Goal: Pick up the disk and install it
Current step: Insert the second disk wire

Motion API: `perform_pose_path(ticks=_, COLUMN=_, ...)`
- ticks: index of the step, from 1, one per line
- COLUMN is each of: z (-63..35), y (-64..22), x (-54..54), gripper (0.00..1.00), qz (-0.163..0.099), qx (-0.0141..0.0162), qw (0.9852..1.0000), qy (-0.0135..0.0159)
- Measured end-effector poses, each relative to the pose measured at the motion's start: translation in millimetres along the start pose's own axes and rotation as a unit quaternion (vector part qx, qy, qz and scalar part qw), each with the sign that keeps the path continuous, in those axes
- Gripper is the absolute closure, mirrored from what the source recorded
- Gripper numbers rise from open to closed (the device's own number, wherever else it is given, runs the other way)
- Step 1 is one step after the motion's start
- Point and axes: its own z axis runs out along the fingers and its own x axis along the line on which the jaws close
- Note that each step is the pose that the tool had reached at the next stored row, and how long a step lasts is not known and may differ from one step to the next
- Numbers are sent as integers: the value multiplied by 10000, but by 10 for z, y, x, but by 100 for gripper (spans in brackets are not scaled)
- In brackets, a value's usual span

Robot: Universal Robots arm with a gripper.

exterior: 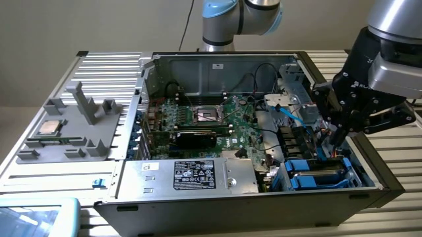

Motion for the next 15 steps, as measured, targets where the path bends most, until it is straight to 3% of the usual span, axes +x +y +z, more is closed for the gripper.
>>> perform_pose_path(ticks=5, z=6, y=-1, x=-1, gripper=89, qz=-435, qx=34, qw=9990, qy=22)
perform_pose_path(ticks=10, z=9, y=4, x=-9, gripper=89, qz=-441, qx=35, qw=9990, qy=22)
perform_pose_path(ticks=11, z=11, y=12, x=-10, gripper=89, qz=-455, qx=47, qw=9990, qy=17)
perform_pose_path(ticks=15, z=23, y=39, x=-19, gripper=89, qz=-513, qx=218, qw=9984, qy=-89)
